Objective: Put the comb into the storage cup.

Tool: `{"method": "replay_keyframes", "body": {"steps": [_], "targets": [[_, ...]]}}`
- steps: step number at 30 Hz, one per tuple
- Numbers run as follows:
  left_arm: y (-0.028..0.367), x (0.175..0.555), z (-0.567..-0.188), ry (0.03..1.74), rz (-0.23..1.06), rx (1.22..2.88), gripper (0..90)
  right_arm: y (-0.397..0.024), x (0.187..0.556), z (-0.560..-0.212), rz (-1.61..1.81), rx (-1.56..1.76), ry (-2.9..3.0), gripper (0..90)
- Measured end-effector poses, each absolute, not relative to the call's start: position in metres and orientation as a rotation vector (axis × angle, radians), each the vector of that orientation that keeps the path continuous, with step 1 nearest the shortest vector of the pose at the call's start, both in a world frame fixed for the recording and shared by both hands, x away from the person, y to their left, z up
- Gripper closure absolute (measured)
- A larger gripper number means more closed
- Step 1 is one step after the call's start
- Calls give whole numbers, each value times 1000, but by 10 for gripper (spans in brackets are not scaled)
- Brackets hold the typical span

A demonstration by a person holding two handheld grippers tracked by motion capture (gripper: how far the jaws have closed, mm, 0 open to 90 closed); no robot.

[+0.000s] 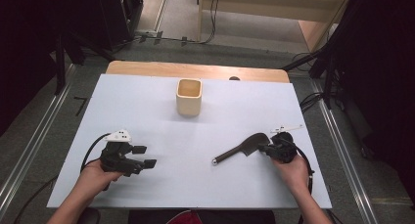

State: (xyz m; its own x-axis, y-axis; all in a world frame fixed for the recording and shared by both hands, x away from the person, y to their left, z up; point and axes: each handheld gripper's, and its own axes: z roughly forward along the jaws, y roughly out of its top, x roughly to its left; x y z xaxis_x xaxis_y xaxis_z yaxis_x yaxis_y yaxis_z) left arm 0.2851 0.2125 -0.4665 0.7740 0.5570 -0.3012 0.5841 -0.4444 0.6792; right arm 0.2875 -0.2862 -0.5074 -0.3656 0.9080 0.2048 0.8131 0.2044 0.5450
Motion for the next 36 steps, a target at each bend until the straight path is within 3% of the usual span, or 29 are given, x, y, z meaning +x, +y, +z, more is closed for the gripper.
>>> {"method": "replay_keyframes", "body": {"steps": [36], "targets": [[213, 286, -467, 853, -43, 2139, 286, -255, 339, -510, 932, 1610, 2289, 875]]}}
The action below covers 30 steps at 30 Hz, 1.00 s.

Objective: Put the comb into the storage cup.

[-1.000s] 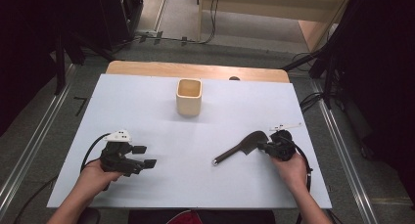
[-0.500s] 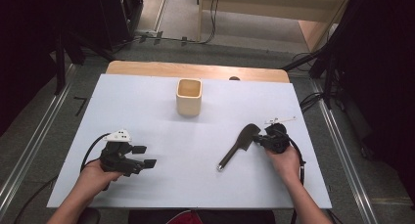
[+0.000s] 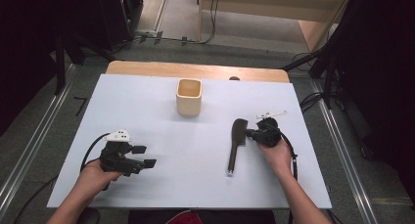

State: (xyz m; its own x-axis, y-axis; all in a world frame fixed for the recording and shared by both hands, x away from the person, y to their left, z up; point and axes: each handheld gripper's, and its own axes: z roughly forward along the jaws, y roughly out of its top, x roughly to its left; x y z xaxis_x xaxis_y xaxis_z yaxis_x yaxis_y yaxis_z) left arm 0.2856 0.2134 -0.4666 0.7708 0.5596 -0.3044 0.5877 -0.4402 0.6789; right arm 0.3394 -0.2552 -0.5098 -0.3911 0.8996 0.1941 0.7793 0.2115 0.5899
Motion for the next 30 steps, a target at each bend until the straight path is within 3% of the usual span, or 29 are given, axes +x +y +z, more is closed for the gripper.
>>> {"method": "replay_keyframes", "body": {"steps": [30], "targets": [[216, 285, -467, 858, -43, 2129, 286, -217, 362, -508, 932, 1503, 2345, 873]]}}
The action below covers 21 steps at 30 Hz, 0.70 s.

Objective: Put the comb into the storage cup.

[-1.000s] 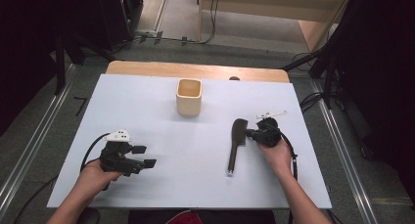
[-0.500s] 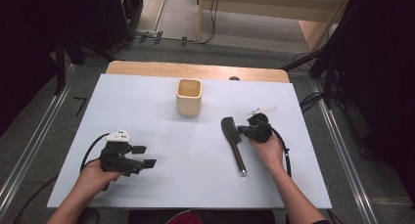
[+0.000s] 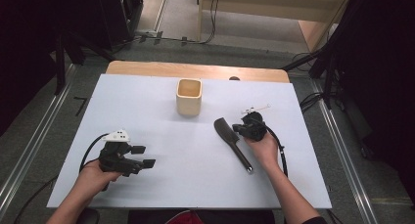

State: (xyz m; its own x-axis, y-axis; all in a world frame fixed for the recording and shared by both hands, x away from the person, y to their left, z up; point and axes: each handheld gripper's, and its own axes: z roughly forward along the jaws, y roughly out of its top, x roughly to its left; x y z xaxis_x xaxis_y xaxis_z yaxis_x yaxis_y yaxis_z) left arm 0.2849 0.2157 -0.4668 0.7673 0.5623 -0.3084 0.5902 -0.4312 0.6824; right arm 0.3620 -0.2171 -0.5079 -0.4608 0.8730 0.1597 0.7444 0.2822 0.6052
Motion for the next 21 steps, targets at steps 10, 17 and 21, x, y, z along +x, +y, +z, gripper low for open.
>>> {"method": "replay_keyframes", "body": {"steps": [10, 17, 21], "targets": [[218, 285, -466, 859, -43, 2124, 286, -241, 353, -484, 1068, 1534, 2295, 572], [218, 285, -466, 863, -39, 2125, 285, -253, 338, -468, 1117, 1515, 2301, 414], [218, 285, -466, 863, -38, 2121, 286, -262, 329, -464, 1162, 1532, 2308, 373]]}}
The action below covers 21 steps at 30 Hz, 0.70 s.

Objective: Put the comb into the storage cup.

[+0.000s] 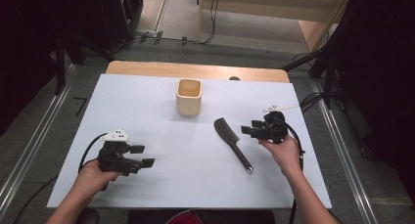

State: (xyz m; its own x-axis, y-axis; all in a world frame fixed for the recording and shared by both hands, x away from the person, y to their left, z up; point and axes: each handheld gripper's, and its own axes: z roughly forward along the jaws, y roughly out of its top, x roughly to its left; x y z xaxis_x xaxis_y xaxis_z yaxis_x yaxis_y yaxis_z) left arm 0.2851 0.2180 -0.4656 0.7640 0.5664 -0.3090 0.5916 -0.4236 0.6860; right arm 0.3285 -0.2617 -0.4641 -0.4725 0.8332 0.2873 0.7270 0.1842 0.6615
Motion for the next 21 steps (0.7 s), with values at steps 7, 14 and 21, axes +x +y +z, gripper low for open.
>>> {"method": "replay_keyframes", "body": {"steps": [7, 14, 21], "targets": [[218, 285, -465, 862, -37, 2116, 286, -268, 312, -461, 1222, 1510, 2328, 308], [218, 285, -465, 867, -36, 2108, 286, -266, 294, -457, 1234, 1466, 2358, 290], [219, 285, -465, 869, -29, 2114, 285, -264, 276, -456, 1285, 1414, 2367, 284]]}}
